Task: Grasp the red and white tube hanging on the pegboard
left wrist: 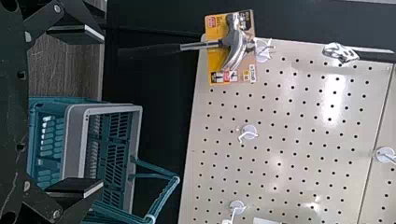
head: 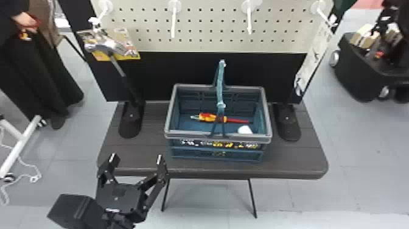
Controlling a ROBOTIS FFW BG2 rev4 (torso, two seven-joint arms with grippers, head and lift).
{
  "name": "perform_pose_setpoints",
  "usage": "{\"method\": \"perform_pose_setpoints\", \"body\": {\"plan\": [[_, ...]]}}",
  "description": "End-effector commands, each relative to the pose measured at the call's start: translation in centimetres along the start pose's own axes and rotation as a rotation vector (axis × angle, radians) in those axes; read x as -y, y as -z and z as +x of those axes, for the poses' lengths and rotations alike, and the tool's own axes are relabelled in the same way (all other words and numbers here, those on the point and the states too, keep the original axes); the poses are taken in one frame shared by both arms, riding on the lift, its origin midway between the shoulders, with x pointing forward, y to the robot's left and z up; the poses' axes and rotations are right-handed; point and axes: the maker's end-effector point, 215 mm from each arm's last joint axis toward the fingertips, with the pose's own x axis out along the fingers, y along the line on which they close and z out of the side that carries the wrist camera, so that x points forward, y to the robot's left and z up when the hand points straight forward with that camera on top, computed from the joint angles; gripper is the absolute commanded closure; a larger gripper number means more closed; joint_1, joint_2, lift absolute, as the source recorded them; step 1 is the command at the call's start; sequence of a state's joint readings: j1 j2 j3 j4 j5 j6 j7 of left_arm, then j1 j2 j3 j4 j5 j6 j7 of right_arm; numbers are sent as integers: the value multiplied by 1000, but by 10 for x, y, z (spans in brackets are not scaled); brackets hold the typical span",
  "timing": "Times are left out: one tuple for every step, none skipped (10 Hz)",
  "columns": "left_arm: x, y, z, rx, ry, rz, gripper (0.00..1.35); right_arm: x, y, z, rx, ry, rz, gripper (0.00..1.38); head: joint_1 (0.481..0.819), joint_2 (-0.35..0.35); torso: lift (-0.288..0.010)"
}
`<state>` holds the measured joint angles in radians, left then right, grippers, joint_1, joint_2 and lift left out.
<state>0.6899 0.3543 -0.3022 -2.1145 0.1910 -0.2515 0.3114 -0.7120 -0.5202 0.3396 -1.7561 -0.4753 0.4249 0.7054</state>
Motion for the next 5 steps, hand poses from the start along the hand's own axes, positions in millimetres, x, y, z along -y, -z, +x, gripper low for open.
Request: {"method": "perform_pose_setpoints", "body": {"plan": [[0,0,0,0,0,1,211,1,-2,0,4,1,-2,1177,819,8,-100],[0,0,0,0,0,-1,211,1,-1,0,1,2,-1,1177,819,8,-100],[0,0,0,0,0,1,211,1,1,0,0,1,1,1177,819,8,-100],[0,0,0,0,0,1,211,1,0,0,0,1,2,1177,819,8,-100],[0,0,0,0,0,-1,211,1,2,0,-1,2,4,1177,819,8,-100]]}}
